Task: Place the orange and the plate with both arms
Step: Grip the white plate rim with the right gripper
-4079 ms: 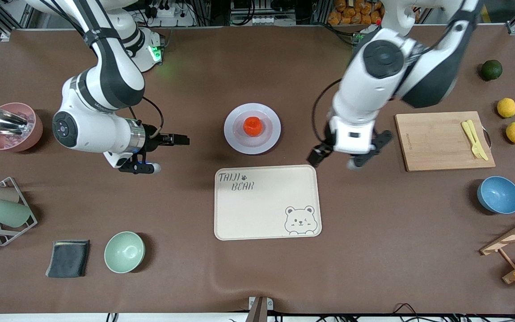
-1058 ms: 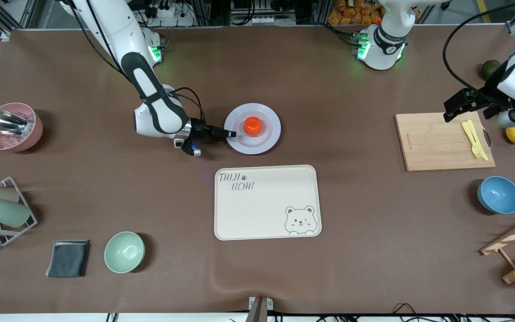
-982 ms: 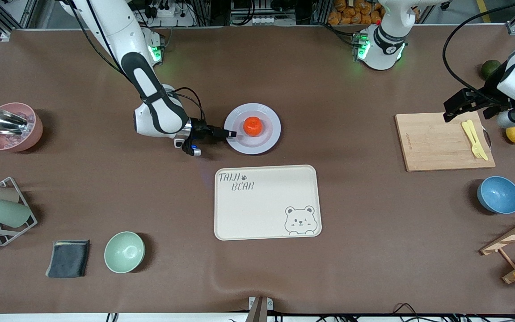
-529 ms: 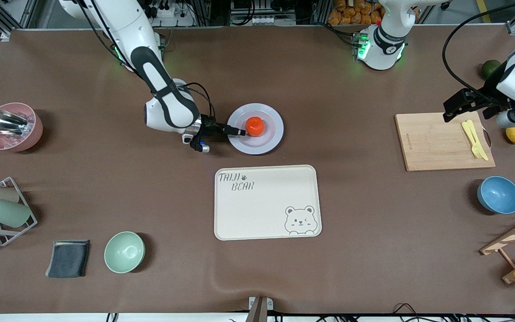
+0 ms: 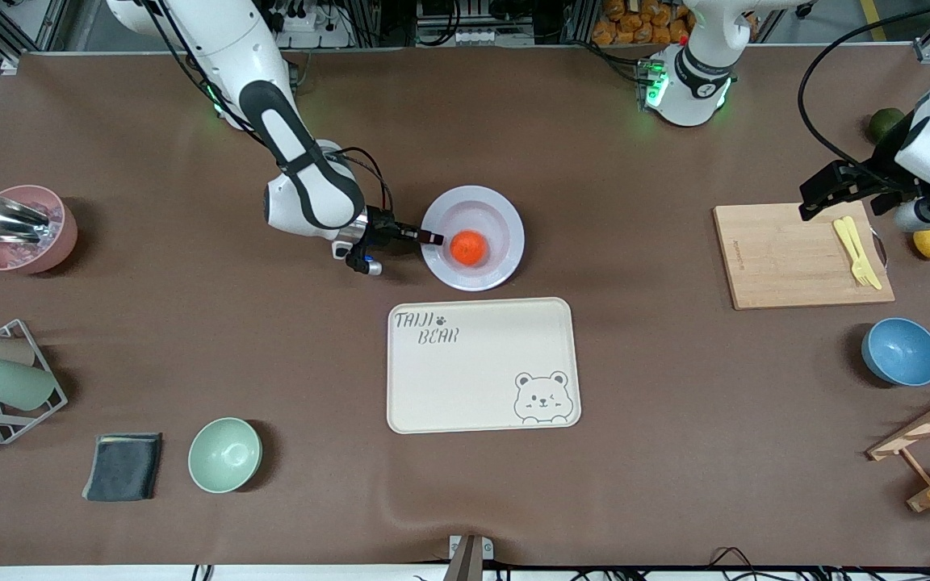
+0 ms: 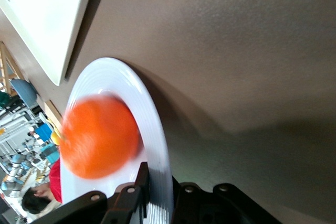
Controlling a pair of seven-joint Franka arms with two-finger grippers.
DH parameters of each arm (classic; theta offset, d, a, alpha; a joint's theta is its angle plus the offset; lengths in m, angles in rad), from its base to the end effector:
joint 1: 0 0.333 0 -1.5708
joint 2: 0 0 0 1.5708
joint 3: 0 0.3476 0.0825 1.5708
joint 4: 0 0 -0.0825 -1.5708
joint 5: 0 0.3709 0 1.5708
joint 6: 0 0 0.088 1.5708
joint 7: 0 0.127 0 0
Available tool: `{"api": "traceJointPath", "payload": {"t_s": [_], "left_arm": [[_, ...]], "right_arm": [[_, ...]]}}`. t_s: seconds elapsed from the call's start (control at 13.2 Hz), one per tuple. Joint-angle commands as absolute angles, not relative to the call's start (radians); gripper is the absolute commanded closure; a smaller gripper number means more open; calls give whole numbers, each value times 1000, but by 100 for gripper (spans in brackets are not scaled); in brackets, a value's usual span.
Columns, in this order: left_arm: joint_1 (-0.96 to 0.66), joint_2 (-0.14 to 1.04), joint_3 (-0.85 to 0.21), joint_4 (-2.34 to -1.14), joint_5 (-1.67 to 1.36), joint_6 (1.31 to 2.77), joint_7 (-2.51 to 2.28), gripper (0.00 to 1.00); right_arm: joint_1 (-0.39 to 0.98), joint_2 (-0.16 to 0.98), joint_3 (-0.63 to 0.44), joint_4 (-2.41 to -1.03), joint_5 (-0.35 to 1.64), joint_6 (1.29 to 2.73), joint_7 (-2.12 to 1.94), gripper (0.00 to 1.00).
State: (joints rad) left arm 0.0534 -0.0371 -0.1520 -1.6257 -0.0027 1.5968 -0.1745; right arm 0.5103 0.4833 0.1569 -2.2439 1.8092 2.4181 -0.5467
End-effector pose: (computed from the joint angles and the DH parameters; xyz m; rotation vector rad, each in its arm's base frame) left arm 0.5283 -0.0542 0.6328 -3.1375 -0.1193 -0.0127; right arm 0.4007 0.3421 0.1618 -2.1402 0.5172 0.3485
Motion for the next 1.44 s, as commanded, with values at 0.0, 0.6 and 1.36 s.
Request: {"api": "traceJointPath", "payload": {"t_s": [0.0, 0.6, 1.36], "left_arm": [[57, -41, -156, -1628, -25, 1589, -163, 0], [57, -41, -158, -1628, -26, 1591, -163, 0], [63, -41, -156, -1618, -28, 1591, -156, 0]], "right_arm": [[517, 485, 160, -2224, 1855, 2428, -568, 100], [514, 439, 181, -2215, 1856, 2473, -742, 100], [467, 390, 172, -2206, 1858, 2496, -988, 100]]}}
